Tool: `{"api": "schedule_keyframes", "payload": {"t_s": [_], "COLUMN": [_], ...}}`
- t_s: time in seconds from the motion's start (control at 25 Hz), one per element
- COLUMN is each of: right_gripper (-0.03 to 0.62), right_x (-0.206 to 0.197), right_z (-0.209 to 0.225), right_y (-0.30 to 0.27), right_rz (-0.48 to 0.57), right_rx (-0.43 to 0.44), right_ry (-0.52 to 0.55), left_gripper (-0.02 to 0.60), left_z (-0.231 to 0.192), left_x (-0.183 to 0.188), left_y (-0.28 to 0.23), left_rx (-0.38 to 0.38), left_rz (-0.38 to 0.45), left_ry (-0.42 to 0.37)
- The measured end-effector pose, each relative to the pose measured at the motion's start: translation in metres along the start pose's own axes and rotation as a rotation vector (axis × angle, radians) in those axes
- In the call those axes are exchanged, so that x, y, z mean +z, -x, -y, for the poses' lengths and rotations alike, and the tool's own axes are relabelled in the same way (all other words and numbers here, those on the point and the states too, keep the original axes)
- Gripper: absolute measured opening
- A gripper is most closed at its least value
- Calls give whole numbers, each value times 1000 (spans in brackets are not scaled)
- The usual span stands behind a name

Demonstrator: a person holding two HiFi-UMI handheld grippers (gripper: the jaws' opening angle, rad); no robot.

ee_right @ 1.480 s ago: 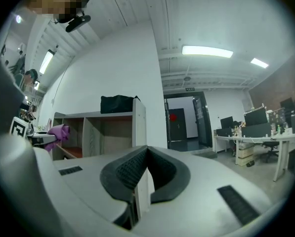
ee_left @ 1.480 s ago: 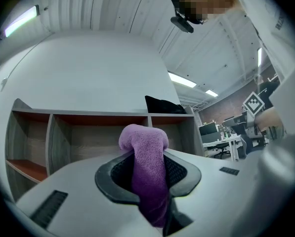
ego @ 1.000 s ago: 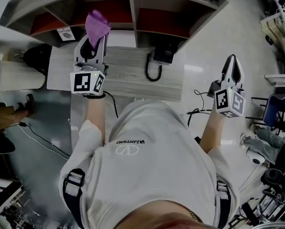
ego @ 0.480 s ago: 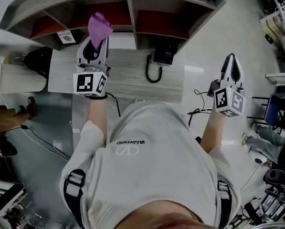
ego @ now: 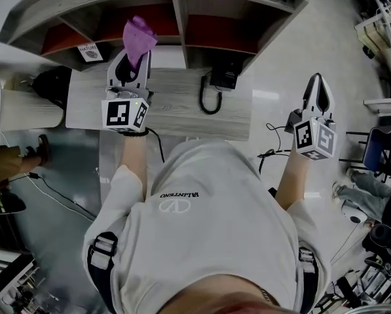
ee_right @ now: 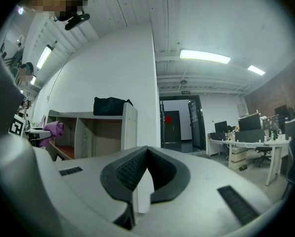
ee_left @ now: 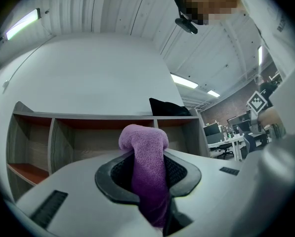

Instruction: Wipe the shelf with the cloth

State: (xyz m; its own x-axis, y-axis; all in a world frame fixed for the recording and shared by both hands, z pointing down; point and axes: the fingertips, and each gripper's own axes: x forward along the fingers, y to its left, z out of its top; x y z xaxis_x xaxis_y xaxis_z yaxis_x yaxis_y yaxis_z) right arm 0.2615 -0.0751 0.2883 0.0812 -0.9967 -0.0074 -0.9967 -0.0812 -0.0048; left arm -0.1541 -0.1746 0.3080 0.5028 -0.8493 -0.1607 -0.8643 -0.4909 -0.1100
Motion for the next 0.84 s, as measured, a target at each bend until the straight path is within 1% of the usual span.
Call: {"api": "schedule_keyframes", "payload": {"t_s": [0.84], "right_gripper": [0], "right_x": [-4], "right_z": [8], "right_y": [4], "right_rz": [-12], "right_rx": [-19], "right_ry": [-10], "left_gripper": [103], "left_z": [2], "left_x": [-4], "left_y": [0], "left_rx": [5], "left_rz": [-6], "left_ry": [7]}}
